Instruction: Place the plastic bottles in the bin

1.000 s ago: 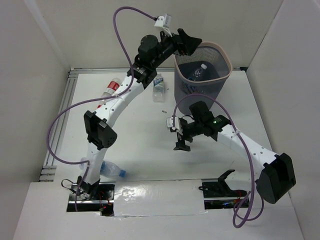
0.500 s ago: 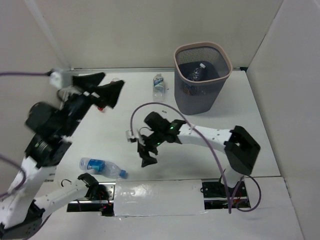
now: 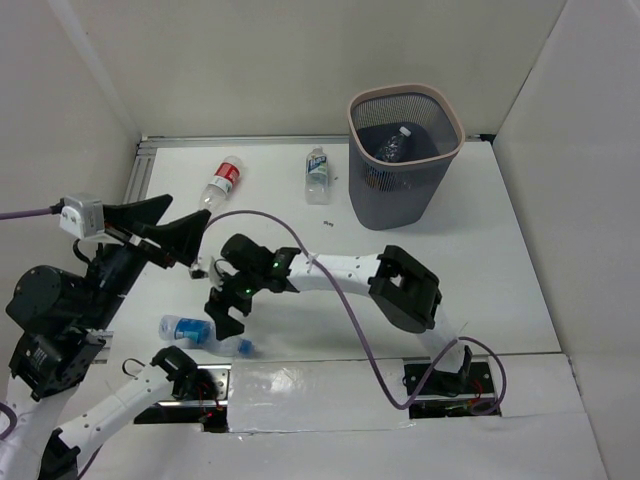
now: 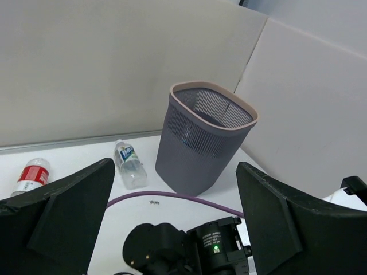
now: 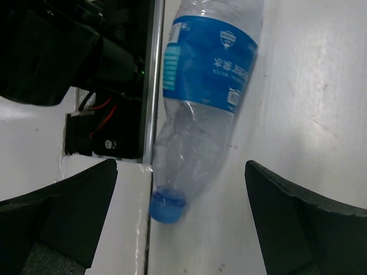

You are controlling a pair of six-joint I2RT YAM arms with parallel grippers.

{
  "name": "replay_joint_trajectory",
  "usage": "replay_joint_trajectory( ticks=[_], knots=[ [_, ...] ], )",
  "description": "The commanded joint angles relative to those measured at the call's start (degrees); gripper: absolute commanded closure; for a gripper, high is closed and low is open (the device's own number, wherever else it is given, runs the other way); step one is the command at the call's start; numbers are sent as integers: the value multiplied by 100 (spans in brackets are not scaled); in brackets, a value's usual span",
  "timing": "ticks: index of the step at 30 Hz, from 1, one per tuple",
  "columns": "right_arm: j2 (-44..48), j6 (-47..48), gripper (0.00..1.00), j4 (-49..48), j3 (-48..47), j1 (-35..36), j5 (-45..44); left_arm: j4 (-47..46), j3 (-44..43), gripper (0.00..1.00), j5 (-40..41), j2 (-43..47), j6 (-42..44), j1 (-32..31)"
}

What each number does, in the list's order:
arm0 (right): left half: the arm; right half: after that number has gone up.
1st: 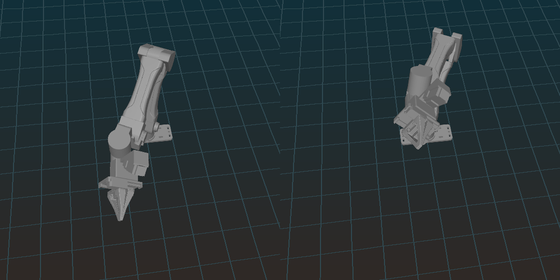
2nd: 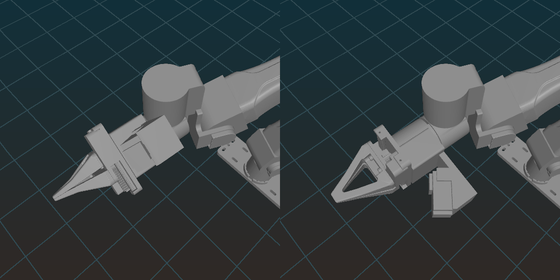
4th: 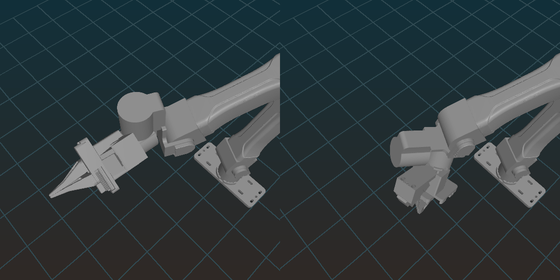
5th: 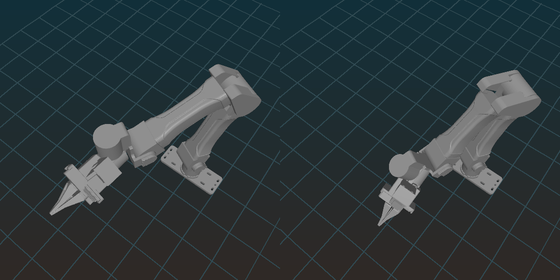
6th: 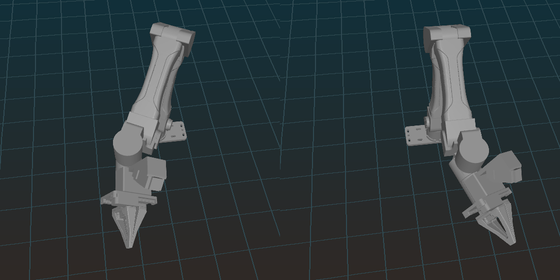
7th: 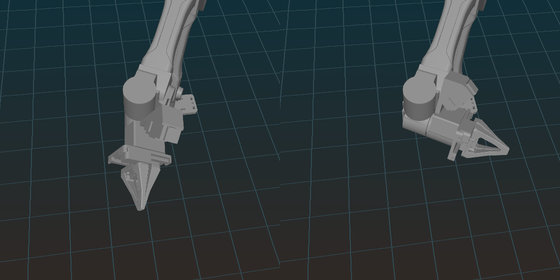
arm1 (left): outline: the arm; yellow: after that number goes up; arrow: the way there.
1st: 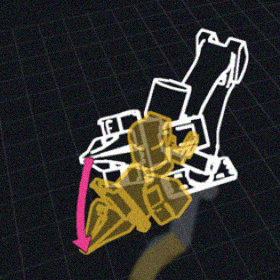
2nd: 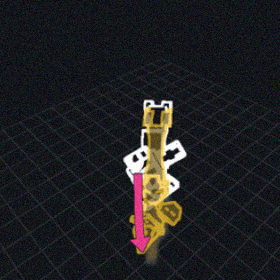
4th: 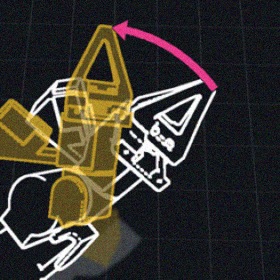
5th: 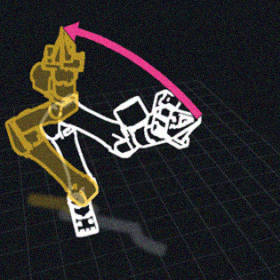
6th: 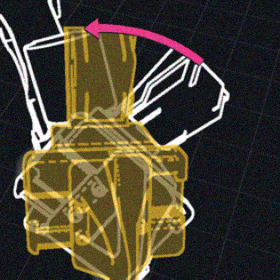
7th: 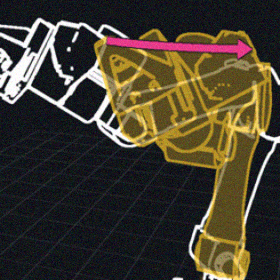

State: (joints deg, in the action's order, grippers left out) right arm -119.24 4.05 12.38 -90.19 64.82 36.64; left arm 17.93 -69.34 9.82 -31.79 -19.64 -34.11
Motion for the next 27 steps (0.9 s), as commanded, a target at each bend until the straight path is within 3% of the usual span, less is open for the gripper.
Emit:
replay_joint_trajectory(
  ticks=[1, 8, 16, 18, 21, 24, 25, 27],
  knots=[
    [-222, -484, 1, -350, -437, 444, -455, 122, 201, 0, 46, 340, -101, -8],
    [-792, -485, 1, -421, -701, 690, -1149, 368, 369, 0, 99, 639, -154, 45],
    [-1259, -63, 1, -605, -754, 822, -2626, 553, 377, 0, 151, 788, -102, 45],
    [-1312, 8, 6, -684, -754, 822, -2977, 615, 377, 0, 213, 850, -102, 45],
    [-1365, 210, 18, -755, -685, 822, -3312, 676, 430, 0, 213, 902, -154, 45],
    [-1313, 438, 42, -755, -622, 822, -3243, 676, 570, 0, 213, 903, -154, 45],
    [-1312, 525, 56, -755, -570, 770, -3242, 676, 623, 0, 161, 903, -154, 45],
    [-1181, 701, 70, -703, -500, 708, -3068, 676, 676, 0, 108, 903, -207, 45]
  ],
)
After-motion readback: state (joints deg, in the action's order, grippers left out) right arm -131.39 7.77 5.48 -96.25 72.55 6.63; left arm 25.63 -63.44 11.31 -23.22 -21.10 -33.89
